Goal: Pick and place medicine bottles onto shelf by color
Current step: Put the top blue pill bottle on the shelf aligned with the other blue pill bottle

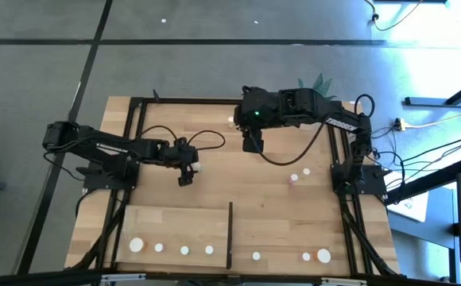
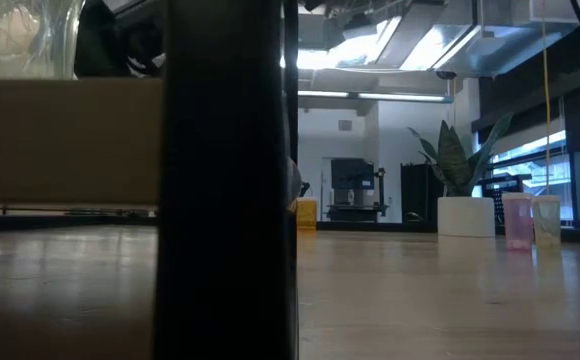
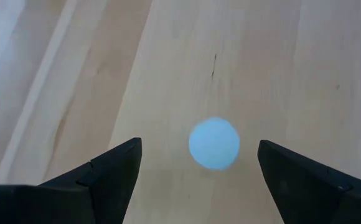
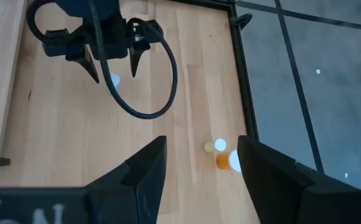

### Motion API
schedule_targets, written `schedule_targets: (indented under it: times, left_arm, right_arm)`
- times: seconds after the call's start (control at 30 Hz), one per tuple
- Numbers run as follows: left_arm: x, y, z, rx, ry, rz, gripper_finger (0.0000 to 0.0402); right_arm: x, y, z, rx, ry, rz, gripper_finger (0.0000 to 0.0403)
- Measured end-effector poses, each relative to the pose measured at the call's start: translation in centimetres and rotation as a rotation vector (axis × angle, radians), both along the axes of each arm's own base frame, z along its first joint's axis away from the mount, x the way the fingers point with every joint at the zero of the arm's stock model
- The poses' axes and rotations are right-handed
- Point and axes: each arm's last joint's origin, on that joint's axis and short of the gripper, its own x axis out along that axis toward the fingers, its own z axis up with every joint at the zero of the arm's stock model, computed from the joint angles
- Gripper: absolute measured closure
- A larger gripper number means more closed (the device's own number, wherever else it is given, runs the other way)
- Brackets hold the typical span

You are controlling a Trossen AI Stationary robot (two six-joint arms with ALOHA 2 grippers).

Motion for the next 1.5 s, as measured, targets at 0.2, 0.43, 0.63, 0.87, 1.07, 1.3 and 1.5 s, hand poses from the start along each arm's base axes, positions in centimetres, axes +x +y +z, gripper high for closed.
schedule_targets:
  times: [0.2, 0.43, 0.63, 0.87, 1.07, 1.3, 1.5]
  left_arm:
    - [0.3, 0.1, -0.4, 0.014, 0.002, -0.016, 0.0087]
    - [0.8, 0.1, -1.1, 0.025, 0.012, -0.032, 0.0087]
    - [1.5, 0.1, -2.5, 0.018, 0.05, -0.034, 0.0087]
    - [1.6, 0.2, -2.1, 0.008, 0.008, -0.007, 0.0087]
    - [1.6, 0.2, -2.1, 0.006, 0.014, -0.005, 0.0087]
    - [1.6, 0.2, -2.1, 0.005, 0.014, -0.004, 0.0087]
    - [1.5, 0.2, -2.2, -0.02, 0.011, 0.035, 0.0087]
  right_arm:
    - [0.0, 0.0, 0.0, 0.0, 0.002, 0.0, 0.0205]
    - [0.0, 0.0, 0.0, 0.002, 0.005, -0.002, 0.0205]
    - [-0.1, 0.0, 0.0, 0.004, 0.006, -0.005, 0.0205]
    - [-0.1, 0.0, -0.1, 0.003, 0.008, -0.004, 0.0205]
    - [-0.1, 0.0, -0.1, 0.002, 0.009, -0.003, 0.0205]
    - [-0.1, 0.0, -0.1, 0.002, 0.009, -0.003, 0.0205]
    - [-0.1, 0.0, -0.1, 0.003, 0.009, -0.003, 0.0205]
